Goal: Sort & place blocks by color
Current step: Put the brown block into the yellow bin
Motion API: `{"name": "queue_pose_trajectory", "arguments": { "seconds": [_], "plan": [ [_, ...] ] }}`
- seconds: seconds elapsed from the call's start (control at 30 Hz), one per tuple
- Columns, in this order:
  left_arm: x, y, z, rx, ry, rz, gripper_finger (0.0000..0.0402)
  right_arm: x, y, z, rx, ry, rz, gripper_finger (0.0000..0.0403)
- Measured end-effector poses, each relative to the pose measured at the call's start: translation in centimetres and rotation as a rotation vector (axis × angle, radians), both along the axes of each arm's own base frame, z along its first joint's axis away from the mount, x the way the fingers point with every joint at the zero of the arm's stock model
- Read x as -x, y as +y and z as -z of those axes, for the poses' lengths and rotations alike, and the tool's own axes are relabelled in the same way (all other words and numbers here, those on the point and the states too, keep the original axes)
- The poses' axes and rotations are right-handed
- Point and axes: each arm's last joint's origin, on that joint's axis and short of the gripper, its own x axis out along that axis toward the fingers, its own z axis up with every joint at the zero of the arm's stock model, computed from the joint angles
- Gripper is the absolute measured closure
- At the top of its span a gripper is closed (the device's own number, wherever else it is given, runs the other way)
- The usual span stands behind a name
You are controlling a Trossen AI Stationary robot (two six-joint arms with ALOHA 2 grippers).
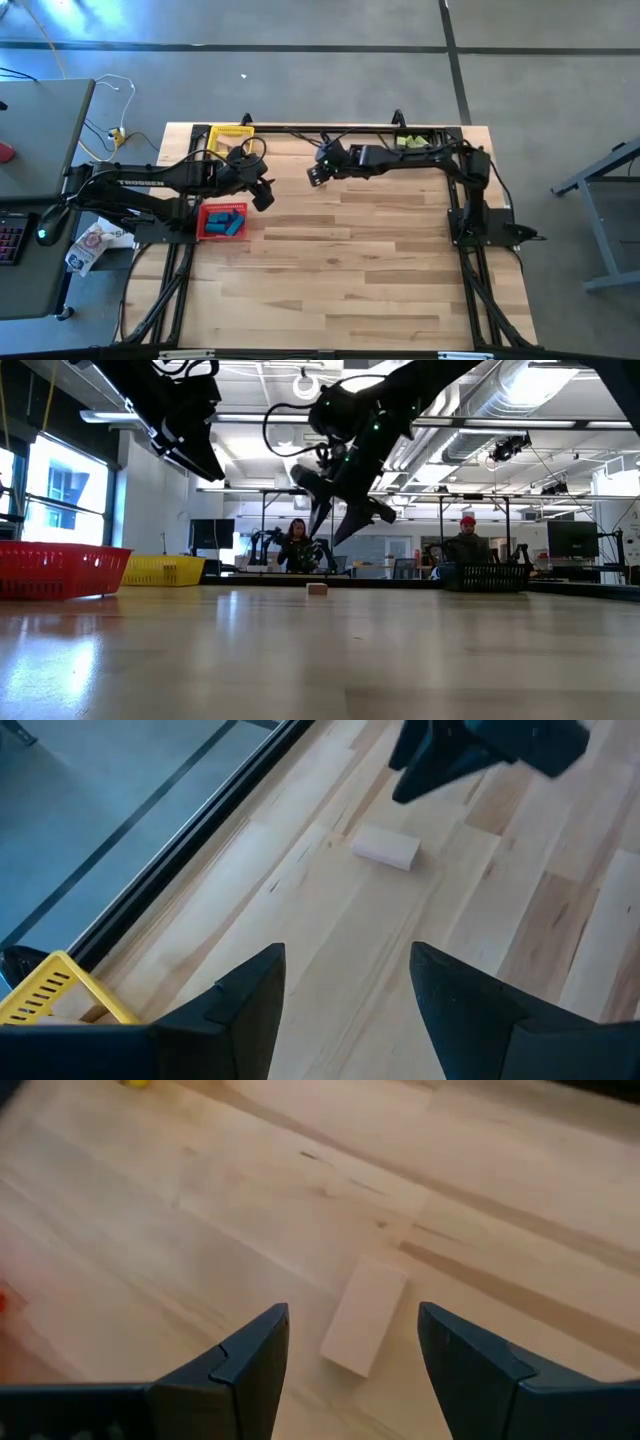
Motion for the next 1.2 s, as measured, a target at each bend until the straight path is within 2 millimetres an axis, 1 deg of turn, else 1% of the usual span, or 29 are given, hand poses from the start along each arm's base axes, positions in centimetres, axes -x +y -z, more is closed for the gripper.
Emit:
{"name": "queue_pose_trajectory", "arguments": {
  "seconds": [0.23, 0.63, 0.8, 1.07, 1.2],
  "plan": [
    [0.0, 0.0, 0.0, 0.0, -0.001, 0.0, 0.0201, -1.0, 0.3, 2.2, 0.003, 0.011, 0.025, 0.0195],
    [0.0, 0.0, 0.0, 0.0, -0.001, 0.0, 0.0201, -1.8, 0.1, 5.3, -0.014, 0.041, 0.047, 0.0195],
    [0.0, 0.0, 0.0, 0.0, -0.001, 0.0, 0.0201, -1.9, 0.0, 6.1, -0.016, 0.052, 0.055, 0.0195],
    [0.0, 0.0, 0.0, -0.005, 0.004, 0.007, 0.0201, -2.0, 0.4, 6.2, 0.051, 0.064, 0.083, 0.0195],
    [0.0, 0.0, 0.0, -0.005, 0.005, 0.007, 0.0201, -2.2, 0.6, 6.5, 0.053, 0.071, 0.075, 0.0195]
  ]
}}
